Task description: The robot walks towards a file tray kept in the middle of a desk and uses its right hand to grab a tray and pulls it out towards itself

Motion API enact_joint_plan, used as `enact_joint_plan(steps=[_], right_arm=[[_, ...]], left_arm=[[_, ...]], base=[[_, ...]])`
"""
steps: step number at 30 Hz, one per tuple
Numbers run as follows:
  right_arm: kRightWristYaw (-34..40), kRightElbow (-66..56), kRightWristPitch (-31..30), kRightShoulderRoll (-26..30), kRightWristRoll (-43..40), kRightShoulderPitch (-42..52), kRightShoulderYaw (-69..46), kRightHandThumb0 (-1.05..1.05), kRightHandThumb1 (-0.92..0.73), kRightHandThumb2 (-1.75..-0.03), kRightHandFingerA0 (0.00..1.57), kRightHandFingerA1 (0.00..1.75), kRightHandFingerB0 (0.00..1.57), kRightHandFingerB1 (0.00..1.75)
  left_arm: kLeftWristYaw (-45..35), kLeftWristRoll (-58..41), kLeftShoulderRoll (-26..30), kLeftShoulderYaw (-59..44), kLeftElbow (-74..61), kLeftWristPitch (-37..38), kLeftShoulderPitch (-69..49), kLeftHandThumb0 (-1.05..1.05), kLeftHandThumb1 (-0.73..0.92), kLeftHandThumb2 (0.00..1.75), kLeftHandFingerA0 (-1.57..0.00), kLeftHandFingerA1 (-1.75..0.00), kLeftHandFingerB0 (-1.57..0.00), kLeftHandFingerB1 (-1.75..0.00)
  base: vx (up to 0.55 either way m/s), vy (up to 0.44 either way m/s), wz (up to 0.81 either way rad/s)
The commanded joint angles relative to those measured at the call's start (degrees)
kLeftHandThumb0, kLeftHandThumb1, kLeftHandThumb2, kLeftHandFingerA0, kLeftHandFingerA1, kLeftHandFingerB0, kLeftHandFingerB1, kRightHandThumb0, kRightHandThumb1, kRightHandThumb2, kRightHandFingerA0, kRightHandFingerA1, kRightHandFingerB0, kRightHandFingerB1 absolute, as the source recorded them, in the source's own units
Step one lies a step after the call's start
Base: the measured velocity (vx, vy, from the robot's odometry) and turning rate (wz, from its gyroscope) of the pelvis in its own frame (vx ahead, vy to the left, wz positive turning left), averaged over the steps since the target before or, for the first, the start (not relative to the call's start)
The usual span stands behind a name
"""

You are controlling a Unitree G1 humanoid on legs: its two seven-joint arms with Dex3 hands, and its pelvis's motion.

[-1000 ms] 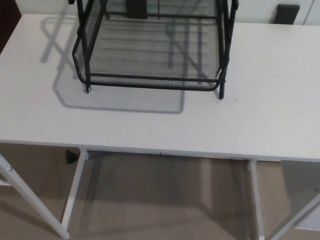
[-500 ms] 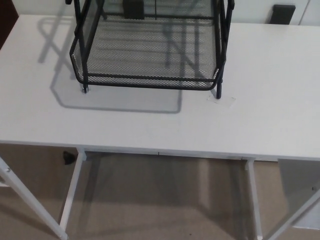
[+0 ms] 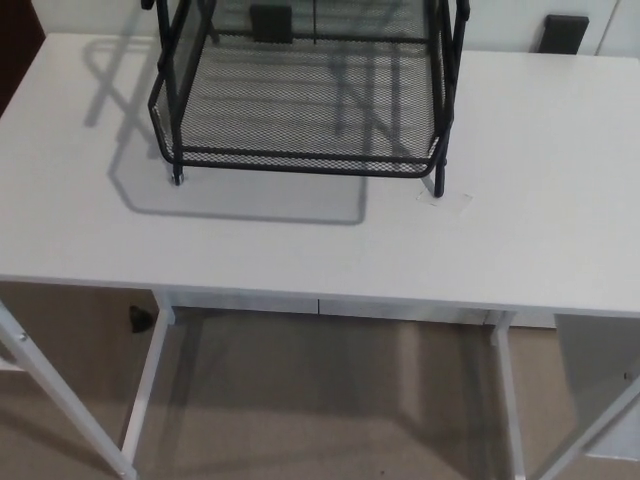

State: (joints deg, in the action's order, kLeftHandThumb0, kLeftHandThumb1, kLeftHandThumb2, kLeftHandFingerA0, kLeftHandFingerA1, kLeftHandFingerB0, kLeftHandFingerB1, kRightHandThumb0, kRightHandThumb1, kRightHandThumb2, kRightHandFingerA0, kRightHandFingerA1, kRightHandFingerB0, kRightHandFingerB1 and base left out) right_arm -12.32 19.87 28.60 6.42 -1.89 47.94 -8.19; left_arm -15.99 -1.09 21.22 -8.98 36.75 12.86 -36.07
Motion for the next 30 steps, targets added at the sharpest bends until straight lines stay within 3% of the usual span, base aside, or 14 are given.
enact_joint_plan(steps=[1, 4, 5, 9, 21, 25, 26, 30], right_arm=[[2.50, 2.99, 4.10, 1.90, 2.81, -3.00, -0.40, -0.49, -0.54, -0.56, 0.66, 0.52, 0.49, 0.43], [3.14, 3.19, 3.33, 2.25, 3.61, -3.96, 0.09, -0.49, -0.54, -0.56, 0.65, 0.51, 0.49, 0.43], [2.32, 2.19, 3.07, 1.92, 2.63, -3.17, 0.24, -0.51, -0.43, -0.79, 0.58, 0.61, 0.43, 0.54], [2.74, 3.84, 2.64, 2.71, 3.19, -4.82, 0.26, -0.53, -0.44, -0.80, 0.58, 0.59, 0.42, 0.53], [1.73, -2.67, -2.61, 2.70, 2.22, -3.60, 1.10, -0.46, -0.44, -0.78, 0.57, 0.60, 0.44, 0.54], [1.46, -0.59, -1.64, 2.78, 2.09, -4.62, 1.16, -0.49, -0.44, -0.79, 0.57, 0.60, 0.44, 0.54], [1.57, -0.78, -1.68, 2.79, 2.22, -4.52, 1.18, -0.44, -0.54, -0.56, 0.64, 0.50, 0.49, 0.44], [1.98, -4.02, -4.02, 2.81, 2.90, -3.22, 1.60, -0.40, -0.55, -0.56, 0.64, 0.50, 0.50, 0.44]], left_arm=[[1.29, 2.43, 1.06, 1.05, -0.06, 4.14, 1.47, -0.37, 0.63, 0.69, -0.23, -0.42, -0.21, -0.38], [0.91, 1.75, 1.00, 0.79, 0.09, 4.29, 2.26, -0.37, 0.63, 0.69, -0.23, -0.42, -0.21, -0.38], [0.42, 1.25, 1.06, 0.44, -0.24, 4.32, 1.86, -0.38, 0.63, 0.70, -0.23, -0.42, -0.21, -0.38], [0.04, 0.74, 0.87, 0.21, -0.24, 3.76, 2.69, -0.38, 0.63, 0.69, -0.23, -0.41, -0.21, -0.37], [-0.04, 0.74, 0.89, 0.18, -2.10, 2.52, 3.19, -0.38, 0.62, 0.69, -0.23, -0.41, -0.21, -0.37], [-0.01, 0.86, 1.00, 0.25, -3.64, 1.51, 2.77, -0.37, 0.63, 0.69, -0.23, -0.40, -0.21, -0.37], [-0.03, 0.84, 0.98, 0.23, -3.50, 1.54, 2.85, -0.37, 0.63, 0.69, -0.24, -0.41, -0.21, -0.37], [-0.49, 0.46, 0.88, 0.13, -2.48, 1.88, 3.28, -0.37, 0.64, 0.69, -0.23, -0.41, -0.20, -0.37]], base=[[0.00, 0.000, 0.00], [0.00, 0.000, 0.00], [0.00, 0.000, 0.00], [0.00, 0.000, 0.00], [0.00, 0.000, 0.00], [0.00, 0.000, 0.00], [0.00, 0.000, 0.00], [0.00, 0.000, 0.00]])
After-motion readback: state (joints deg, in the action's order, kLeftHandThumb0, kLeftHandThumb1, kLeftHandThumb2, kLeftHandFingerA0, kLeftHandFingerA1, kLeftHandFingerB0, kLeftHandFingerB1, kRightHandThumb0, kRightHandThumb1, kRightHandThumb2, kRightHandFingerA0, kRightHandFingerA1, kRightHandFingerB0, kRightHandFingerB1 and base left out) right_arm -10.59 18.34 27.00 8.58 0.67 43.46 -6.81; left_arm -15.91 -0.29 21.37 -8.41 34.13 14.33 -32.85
